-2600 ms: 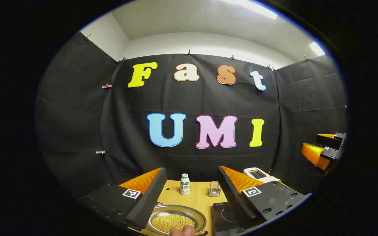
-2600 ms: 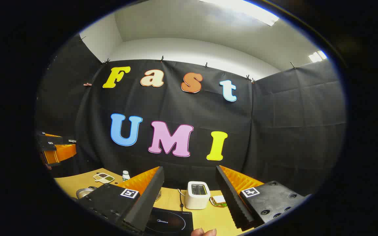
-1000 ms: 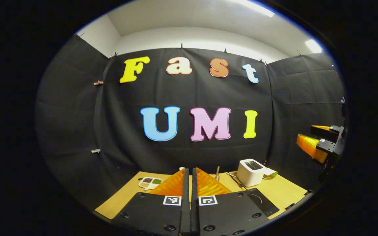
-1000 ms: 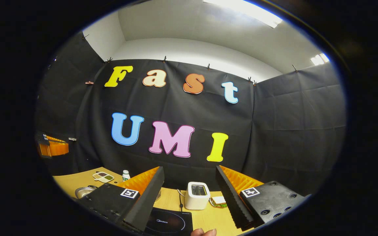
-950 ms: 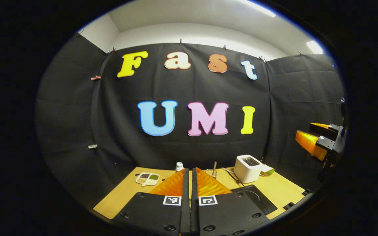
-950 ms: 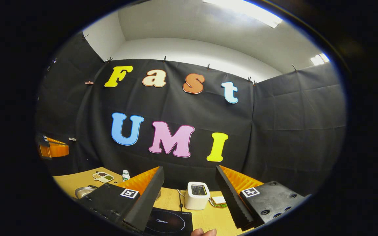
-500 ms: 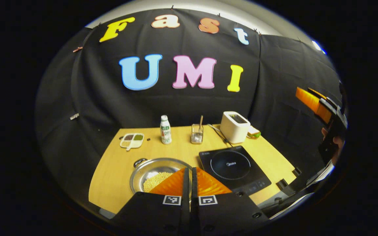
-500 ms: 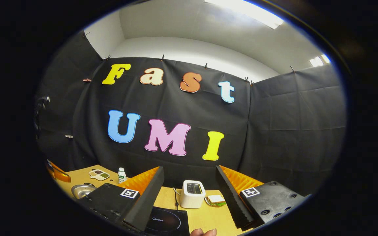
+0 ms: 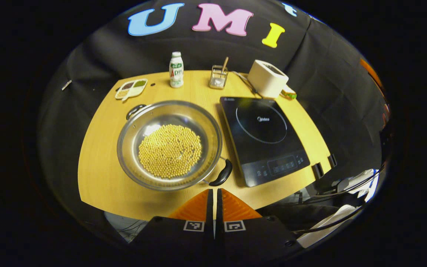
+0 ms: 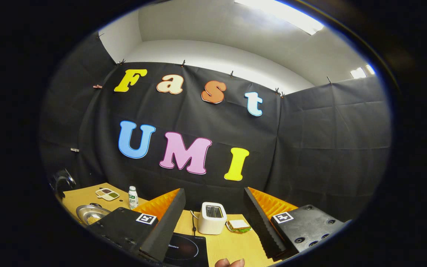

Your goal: First push the handle of the pot to place it horizontally, then grasp the pot with both hands and set it on the induction cooktop.

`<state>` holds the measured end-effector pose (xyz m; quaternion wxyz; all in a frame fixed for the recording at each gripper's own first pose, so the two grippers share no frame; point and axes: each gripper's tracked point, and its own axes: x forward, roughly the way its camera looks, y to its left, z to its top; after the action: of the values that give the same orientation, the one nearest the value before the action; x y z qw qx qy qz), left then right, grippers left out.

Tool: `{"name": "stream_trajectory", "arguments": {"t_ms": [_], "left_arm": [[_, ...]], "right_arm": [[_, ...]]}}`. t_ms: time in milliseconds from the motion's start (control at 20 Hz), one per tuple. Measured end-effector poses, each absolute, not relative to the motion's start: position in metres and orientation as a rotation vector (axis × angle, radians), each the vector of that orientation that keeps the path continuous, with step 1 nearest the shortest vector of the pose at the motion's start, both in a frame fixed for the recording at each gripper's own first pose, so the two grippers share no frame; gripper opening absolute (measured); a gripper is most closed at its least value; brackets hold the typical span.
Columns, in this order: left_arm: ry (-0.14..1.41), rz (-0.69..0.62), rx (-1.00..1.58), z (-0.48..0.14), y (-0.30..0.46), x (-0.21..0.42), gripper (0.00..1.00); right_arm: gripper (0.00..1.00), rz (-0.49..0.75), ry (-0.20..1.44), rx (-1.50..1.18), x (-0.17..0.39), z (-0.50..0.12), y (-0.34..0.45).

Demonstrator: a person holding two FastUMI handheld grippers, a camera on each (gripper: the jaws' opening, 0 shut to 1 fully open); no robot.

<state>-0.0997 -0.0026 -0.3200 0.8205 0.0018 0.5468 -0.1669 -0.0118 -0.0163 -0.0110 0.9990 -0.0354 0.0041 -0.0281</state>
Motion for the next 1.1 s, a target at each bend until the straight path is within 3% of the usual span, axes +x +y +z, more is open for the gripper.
{"name": "stream_trajectory", "arguments": {"t_ms": [400, 1100], "left_arm": [[1.358, -0.370, 0.063, -0.379, 0.006, -0.107, 0.05], [1.378, -0.357, 0.080, -0.396, -0.025, -0.071, 0.05]], "right_arm": [[0.98, -0.092, 0.022, -0.085, -0.013, -0.017, -0.035], [0.98, -0.127, 0.036, -0.169, -0.006, -0.032, -0.049]]}}
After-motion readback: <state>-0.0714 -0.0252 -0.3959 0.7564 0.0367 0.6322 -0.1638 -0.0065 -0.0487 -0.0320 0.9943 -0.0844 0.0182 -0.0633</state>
